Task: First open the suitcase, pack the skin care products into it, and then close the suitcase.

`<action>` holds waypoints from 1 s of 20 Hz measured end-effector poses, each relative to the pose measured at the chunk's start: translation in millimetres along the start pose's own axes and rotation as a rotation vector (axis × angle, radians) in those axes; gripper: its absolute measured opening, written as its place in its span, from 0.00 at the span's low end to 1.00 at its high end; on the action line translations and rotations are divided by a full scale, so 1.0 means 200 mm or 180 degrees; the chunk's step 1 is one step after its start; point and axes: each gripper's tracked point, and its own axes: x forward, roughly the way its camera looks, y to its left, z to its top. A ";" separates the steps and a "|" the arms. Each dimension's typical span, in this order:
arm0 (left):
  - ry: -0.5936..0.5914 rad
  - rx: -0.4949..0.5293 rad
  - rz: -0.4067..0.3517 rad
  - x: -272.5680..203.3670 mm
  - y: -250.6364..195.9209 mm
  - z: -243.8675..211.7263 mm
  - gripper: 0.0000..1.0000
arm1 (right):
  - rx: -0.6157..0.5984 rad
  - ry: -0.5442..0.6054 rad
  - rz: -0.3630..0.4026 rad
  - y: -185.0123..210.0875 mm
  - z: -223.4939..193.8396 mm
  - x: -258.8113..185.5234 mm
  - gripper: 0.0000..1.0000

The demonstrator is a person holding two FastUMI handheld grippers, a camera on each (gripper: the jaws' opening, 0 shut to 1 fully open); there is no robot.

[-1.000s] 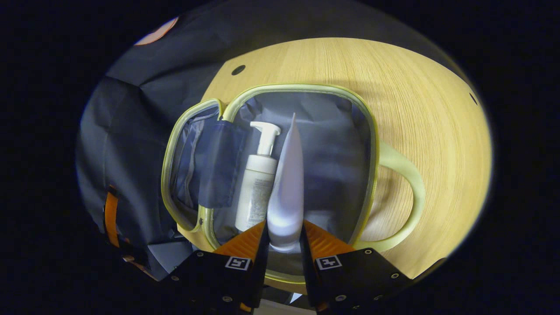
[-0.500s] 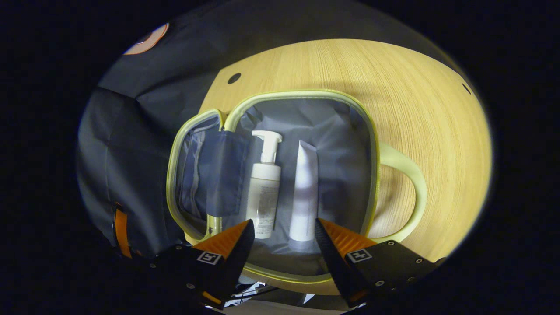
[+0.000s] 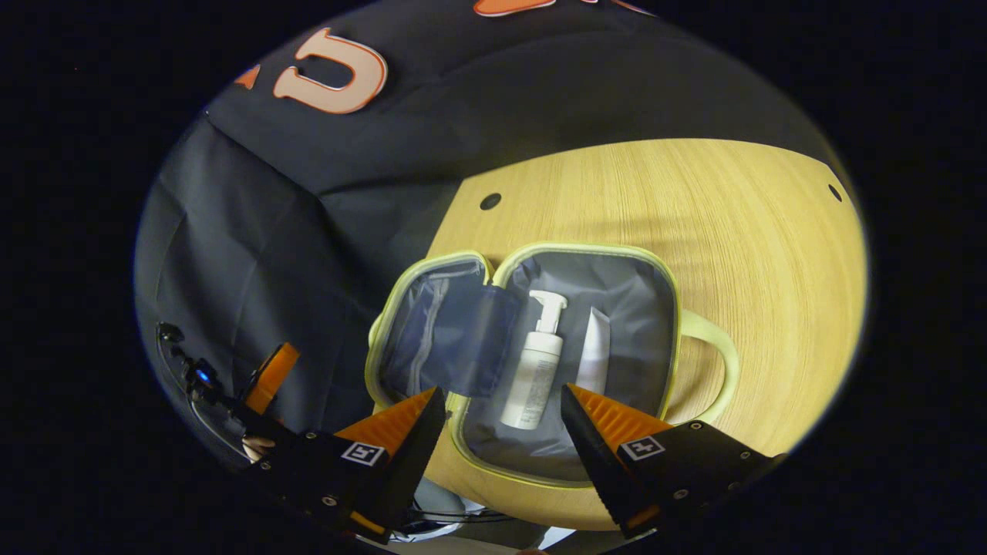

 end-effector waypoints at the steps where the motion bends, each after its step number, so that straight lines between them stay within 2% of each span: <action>1: -0.0015 -0.0141 -0.0042 0.06 0.05 0.00 1.00 | -0.0012 -0.0066 -0.0016 0.00 0.01 -0.02 0.95; 5: 0.0139 -0.0701 -0.0339 0.33 0.21 -0.12 0.98 | -0.0018 -0.0280 -0.0174 -0.03 0.05 -0.11 0.95; 8: 0.0280 -0.1273 -0.0608 0.49 0.29 -0.23 0.98 | 0.0051 -0.0404 -0.0239 -0.04 0.07 -0.16 0.96; 12: 0.0351 -0.1808 -0.0795 0.65 0.39 -0.39 0.98 | 0.0132 -0.0512 -0.0415 -0.11 0.06 -0.20 0.96; 17: 0.0581 -0.2219 -0.1027 0.78 0.37 -0.57 0.99 | 0.0252 -0.0612 -0.0591 -0.18 0.02 -0.24 0.96; 20: 0.0708 -0.2078 -0.1101 0.85 0.32 -0.62 0.99 | 0.0350 -0.0648 -0.0653 -0.21 0.02 -0.24 0.95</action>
